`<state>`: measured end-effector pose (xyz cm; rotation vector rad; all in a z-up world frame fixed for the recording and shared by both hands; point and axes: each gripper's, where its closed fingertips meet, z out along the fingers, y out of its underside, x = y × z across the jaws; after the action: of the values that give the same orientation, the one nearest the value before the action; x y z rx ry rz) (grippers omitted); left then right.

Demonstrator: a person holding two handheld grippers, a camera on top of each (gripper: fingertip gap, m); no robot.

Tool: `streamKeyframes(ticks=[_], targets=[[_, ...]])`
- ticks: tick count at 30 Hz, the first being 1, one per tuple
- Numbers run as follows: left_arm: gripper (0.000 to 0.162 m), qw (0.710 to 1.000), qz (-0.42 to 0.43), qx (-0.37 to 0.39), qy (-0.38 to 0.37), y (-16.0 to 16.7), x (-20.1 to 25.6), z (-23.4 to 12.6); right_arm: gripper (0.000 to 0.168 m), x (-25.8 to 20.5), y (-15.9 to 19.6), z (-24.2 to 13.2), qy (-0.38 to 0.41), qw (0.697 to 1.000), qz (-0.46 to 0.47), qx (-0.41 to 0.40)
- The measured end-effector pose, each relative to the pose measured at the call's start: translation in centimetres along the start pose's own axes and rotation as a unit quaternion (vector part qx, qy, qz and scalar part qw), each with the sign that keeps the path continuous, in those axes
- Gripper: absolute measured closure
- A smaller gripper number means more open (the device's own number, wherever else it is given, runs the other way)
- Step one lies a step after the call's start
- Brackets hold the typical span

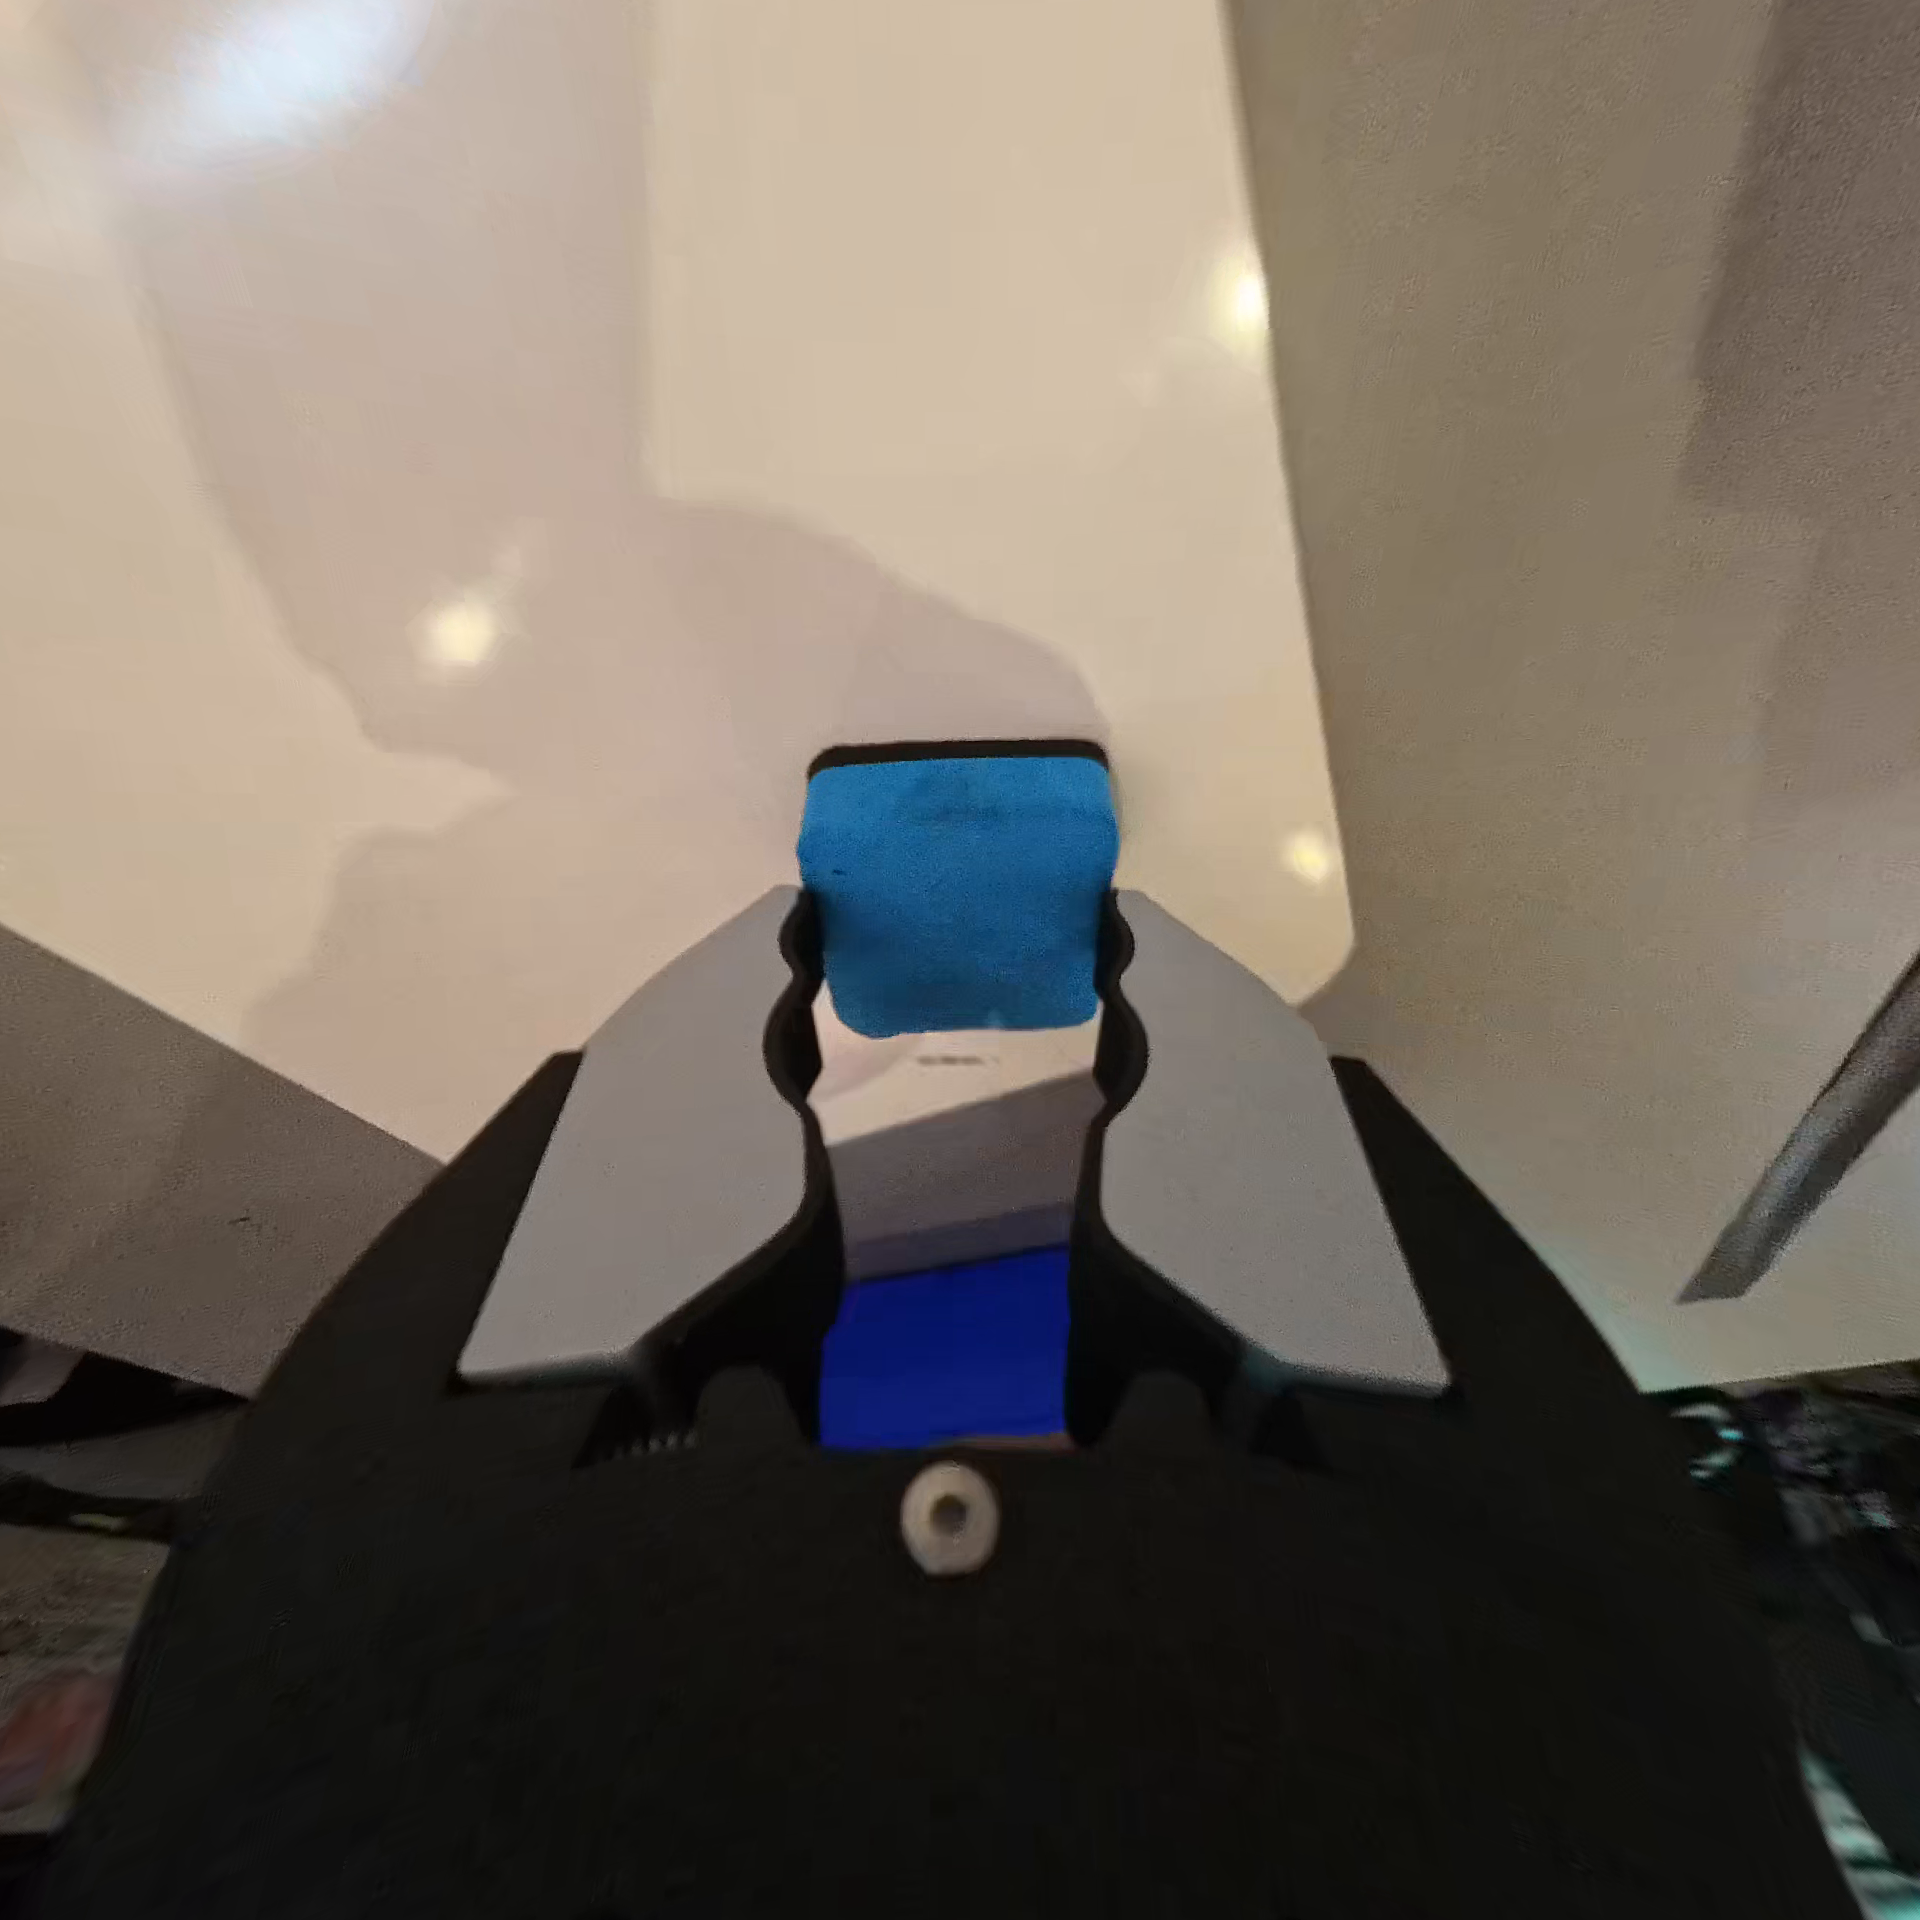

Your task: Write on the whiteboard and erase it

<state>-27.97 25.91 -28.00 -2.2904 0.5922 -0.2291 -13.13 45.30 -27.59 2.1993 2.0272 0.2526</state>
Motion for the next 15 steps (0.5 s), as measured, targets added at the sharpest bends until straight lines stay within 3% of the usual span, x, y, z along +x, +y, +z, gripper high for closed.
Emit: streamKeyframes(ticks=[2, 4, 8, 10, 12, 15], targets=[[0.162, 1.000, 0.002, 0.000, -0.002, 0.0, 0.0, 0.0, 0.118, 2.7, 3.0, 0.7, -0.018, 0.998, 0.060, -0.003], [0.162, 1.000, 0.004, 0.000, -0.004, 0.0, 0.0, 0.0, 0.118, 3.4, 3.4, 0.9, -0.017, 0.997, 0.067, -0.016], [0.162, 1.000, 0.003, 0.000, -0.001, 0.0, 0.0, 0.0, 0.118, -0.6, -3.8, -0.8, 0.003, 1.000, -0.022, 0.008], [0.162, 1.000, 0.001, 0.000, 0.001, 0.0, 0.0, 0.0, 0.118, -1.3, -4.8, -1.1, 0.014, 0.999, -0.044, -0.001], [0.162, 1.000, 0.001, 0.000, 0.001, 0.0, 0.0, 0.0, 0.118, 0.1, -3.0, -0.7, 0.007, 1.000, -0.020, -0.006], [0.162, 1.000, 0.005, 0.001, -0.001, 0.1, 0.1, -0.1, 0.118, 3.8, 2.5, 0.7, -0.012, 0.998, 0.067, -0.012]])
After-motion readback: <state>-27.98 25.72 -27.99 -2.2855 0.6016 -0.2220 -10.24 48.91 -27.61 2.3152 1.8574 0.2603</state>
